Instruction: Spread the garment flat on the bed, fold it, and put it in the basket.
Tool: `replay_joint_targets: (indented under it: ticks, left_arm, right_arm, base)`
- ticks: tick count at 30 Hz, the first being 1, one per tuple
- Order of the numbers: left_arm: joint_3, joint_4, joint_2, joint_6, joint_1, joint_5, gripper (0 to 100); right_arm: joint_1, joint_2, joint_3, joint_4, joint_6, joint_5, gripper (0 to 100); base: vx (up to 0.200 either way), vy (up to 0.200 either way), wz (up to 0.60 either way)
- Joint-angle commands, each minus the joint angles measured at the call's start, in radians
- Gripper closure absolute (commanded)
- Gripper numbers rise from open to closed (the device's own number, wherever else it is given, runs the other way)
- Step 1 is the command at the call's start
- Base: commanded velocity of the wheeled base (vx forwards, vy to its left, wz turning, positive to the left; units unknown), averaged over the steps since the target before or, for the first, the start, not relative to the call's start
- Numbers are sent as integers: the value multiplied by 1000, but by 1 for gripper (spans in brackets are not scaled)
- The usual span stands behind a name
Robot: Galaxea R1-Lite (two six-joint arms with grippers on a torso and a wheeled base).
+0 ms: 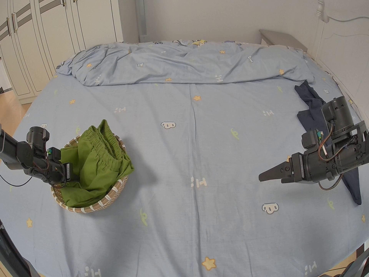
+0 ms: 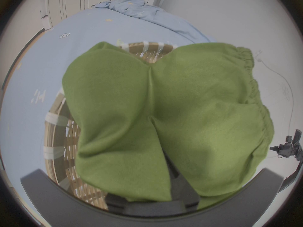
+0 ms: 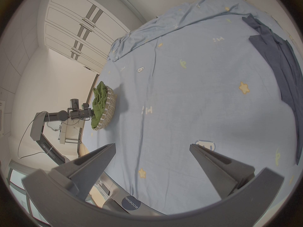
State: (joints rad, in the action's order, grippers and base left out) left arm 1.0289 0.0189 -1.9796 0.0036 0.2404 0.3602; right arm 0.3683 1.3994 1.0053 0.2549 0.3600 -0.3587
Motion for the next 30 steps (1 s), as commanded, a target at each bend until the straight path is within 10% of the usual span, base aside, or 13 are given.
replay_joint_targets:
  ticks: [1, 12, 13, 30]
  left_arm:
    - [-4, 1, -36, 7, -6, -26, 100]
    - [-29, 1, 102, -4, -32, -26, 100]
    - [-32, 1, 110, -4, -33, -26, 0]
    - [-87, 128, 441, 41, -9, -30, 0]
  right_arm:
    - [4, 3, -1, 0, 0, 0, 0]
    - [6, 3, -1, 0, 0, 0, 0]
    - [6, 3, -1, 0, 0, 0, 0]
    - [4, -39, -10, 0, 0, 6, 0]
  base:
    - [0, 0, 0]
    - [0, 0, 0]
    - [0, 0, 0]
    - [0, 0, 0]
